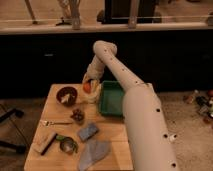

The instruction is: Place apple in paper cup

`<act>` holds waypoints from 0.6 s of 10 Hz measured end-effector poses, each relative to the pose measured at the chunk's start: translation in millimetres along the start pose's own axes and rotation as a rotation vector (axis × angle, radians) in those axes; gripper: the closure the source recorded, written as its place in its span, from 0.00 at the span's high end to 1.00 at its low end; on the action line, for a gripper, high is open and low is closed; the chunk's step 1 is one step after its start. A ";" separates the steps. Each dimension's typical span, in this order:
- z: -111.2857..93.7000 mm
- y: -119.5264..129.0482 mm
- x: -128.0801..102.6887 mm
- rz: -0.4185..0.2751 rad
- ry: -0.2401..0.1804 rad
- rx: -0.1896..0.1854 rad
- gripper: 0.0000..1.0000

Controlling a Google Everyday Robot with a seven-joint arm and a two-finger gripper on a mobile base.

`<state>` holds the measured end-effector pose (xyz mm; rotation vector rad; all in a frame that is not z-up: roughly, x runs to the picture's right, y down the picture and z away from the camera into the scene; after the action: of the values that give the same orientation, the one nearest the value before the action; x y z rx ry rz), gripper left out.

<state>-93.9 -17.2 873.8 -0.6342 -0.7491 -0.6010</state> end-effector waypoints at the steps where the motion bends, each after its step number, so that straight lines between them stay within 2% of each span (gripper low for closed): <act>1: 0.9 3.7 3.1 -0.028 0.001 -0.017 0.00; 3: 6.3 -0.5 1.4 -0.102 -0.014 -0.021 0.00; 4: 6.9 1.4 8.4 -0.118 -0.019 -0.022 0.00; 6: 8.2 1.3 8.3 -0.123 -0.029 -0.024 0.00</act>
<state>-91.6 -12.8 884.5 -0.6233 -0.8130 -0.7158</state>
